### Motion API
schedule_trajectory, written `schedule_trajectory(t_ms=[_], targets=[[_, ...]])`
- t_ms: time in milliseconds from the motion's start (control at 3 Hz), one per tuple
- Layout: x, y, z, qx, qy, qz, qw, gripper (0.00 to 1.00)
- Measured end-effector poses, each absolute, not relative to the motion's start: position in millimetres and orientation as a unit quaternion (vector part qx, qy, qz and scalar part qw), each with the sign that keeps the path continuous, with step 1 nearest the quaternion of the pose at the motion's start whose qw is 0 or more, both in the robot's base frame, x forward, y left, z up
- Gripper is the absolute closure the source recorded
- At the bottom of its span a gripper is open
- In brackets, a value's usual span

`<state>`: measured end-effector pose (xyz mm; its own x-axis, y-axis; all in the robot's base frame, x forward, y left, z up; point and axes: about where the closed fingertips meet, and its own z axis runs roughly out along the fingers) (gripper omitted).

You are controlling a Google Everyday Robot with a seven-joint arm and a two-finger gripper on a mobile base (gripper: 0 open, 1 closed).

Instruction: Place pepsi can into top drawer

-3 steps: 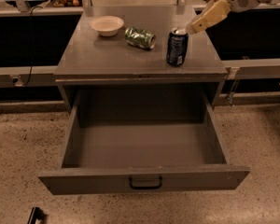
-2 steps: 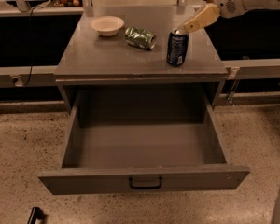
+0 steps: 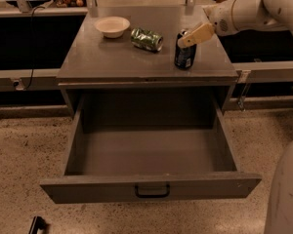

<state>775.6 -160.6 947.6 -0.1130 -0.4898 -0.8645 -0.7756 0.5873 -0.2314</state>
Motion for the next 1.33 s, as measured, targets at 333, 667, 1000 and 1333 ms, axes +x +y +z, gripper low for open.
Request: schedule_trajectory(t_ms=[333,667,1000,1333], targets=[[787.5,-152.6,921.5,-0.423,0.742,0.154,0.497,0.18],[786.8,-147.6,903.5,-0.422,0.747,0.174,0.483,0.41],[761.0,-145.8,901.9,-0.436,0.731,0.221,0.476,0.64],[706.4,-145.4,927.8,-0.468,0.688,0.266,0.487,0.87]])
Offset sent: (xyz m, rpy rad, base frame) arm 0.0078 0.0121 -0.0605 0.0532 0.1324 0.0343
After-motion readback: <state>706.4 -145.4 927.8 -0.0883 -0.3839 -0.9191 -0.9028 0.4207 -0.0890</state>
